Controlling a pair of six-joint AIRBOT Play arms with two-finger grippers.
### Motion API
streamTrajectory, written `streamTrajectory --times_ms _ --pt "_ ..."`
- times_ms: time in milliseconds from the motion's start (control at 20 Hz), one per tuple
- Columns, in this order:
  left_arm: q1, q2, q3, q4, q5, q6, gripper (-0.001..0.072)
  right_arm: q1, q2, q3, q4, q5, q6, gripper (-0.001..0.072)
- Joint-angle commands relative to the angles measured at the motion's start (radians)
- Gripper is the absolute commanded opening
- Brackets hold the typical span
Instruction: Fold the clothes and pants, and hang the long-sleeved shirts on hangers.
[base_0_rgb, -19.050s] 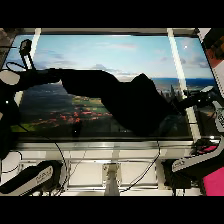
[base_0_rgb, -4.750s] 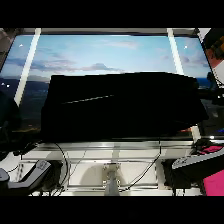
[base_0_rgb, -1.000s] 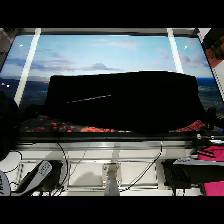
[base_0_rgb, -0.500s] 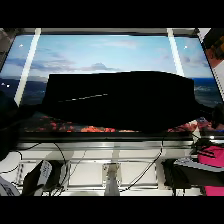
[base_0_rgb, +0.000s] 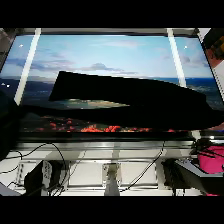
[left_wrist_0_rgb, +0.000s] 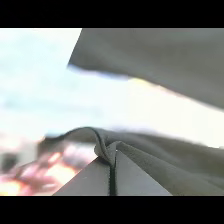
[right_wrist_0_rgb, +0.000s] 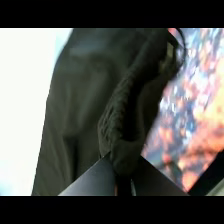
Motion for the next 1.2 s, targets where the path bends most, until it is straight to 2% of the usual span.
streamTrajectory --times_ms 0,300,450,600,650,750,800,850,900,950,1100,1150 --pt "-0.094 -0.188 0.144 -0.119 0.041 0.002 0.0001 0.100 -0.034 0.074 -0.002 -0.151 0.158 0.0014" --pt "-0.357 -0.580 0.410 -0.119 0.235 -0.012 0.0002 0.372 -0.250 0.303 -0.014 -0.352 0.409 0.0014" --pt "-0.412 -0.723 0.492 -0.120 0.344 -0.087 0.0002 0.443 -0.346 0.372 -0.014 -0.449 0.527 0.0012" --pt "-0.433 -0.843 0.557 -0.135 0.397 -0.150 0.0001 0.481 -0.421 0.404 -0.018 -0.542 0.634 0.0011" --pt "-0.436 -0.881 0.573 -0.162 0.420 -0.164 0.0001 0.494 -0.451 0.417 -0.019 -0.556 0.652 0.0012" --pt "-0.452 -0.945 0.578 -0.341 0.551 -0.163 0.0005 0.523 -0.525 0.454 -0.005 -0.573 0.718 0.0015" --pt "-0.465 -0.975 0.578 -0.472 0.639 -0.163 0.0006 0.544 -0.565 0.483 0.027 -0.596 0.721 0.0057" --pt "-0.481 -1.004 0.578 -0.625 0.739 -0.162 0.0045 0.564 -0.606 0.525 0.079 -0.626 0.718 0.0343" --pt "-0.491 -1.024 0.581 -0.767 0.819 -0.134 0.0293 0.581 -0.649 0.585 0.127 -0.640 0.688 0.0616" --pt "-0.492 -1.038 0.588 -0.854 0.846 -0.090 0.0433 0.592 -0.690 0.663 0.151 -0.631 0.660 0.0621" --pt "-0.488 -1.047 0.641 -0.893 0.830 0.101 0.0435 0.589 -0.784 0.891 0.129 -0.505 0.536 0.0622" --pt "-0.488 -1.044 0.663 -0.893 0.796 0.137 0.0435 0.584 -0.795 0.936 0.084 -0.446 0.516 0.0622"
